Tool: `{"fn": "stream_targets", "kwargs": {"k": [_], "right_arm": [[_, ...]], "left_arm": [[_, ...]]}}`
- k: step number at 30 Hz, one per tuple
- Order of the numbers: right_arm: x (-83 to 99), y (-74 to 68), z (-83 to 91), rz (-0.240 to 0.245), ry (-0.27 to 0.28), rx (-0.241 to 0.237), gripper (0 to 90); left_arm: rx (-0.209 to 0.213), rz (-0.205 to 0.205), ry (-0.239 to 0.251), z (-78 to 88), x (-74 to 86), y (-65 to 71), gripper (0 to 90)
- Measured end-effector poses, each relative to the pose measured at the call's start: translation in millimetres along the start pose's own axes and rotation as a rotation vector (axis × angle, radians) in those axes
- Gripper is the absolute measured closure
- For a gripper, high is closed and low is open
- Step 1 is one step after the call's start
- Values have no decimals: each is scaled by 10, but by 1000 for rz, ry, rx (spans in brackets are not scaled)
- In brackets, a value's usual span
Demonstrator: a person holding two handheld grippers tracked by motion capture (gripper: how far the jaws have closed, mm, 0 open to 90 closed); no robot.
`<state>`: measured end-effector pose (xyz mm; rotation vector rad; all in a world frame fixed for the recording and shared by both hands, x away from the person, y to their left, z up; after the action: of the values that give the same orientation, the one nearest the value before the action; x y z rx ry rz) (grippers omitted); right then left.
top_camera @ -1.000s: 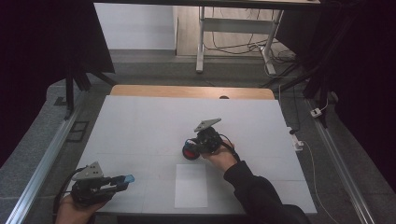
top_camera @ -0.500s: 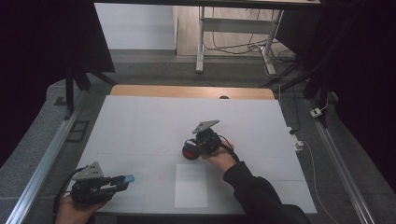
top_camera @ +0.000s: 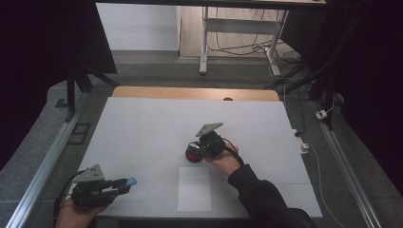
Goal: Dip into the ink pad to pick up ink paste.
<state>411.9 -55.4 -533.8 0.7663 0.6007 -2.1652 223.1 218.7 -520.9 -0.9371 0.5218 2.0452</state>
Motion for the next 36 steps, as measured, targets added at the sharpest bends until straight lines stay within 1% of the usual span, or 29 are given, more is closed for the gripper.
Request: {"fn": "stream_targets", "kwargs": {"k": [6,14,19,23,26,30,33,36], "right_arm": [[-7,-6,4,4,-7,10,709],[-9,-5,15,2,5,9,708],[-39,-43,60,5,26,-7,708],[-54,-77,117,15,30,-16,708],[-58,-107,175,24,32,-29,708],[-64,-144,261,23,37,-66,708],[-55,-165,318,37,37,-73,708],[-40,-190,373,39,40,-78,708]], "left_arm": [[7,7,3,2,3,-9,690],[14,17,9,4,2,-19,689],[16,21,10,6,3,-19,689],[15,16,10,7,4,-16,688],[16,14,9,5,4,-13,688],[16,13,9,7,5,-12,689],[17,13,11,9,5,-11,688],[17,12,9,8,5,-11,688]]}}
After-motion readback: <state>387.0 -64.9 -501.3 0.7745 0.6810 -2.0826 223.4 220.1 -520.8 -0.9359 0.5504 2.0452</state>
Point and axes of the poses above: each handheld gripper's, and its own axes: z roughly backward along the jaws, x roughly out of its underside, y roughly to its right, the point moved 6 cm from there along -z, roughly forward along the jaws, and after that the axes turned 15 degrees about -z, right-handed, at the moved point
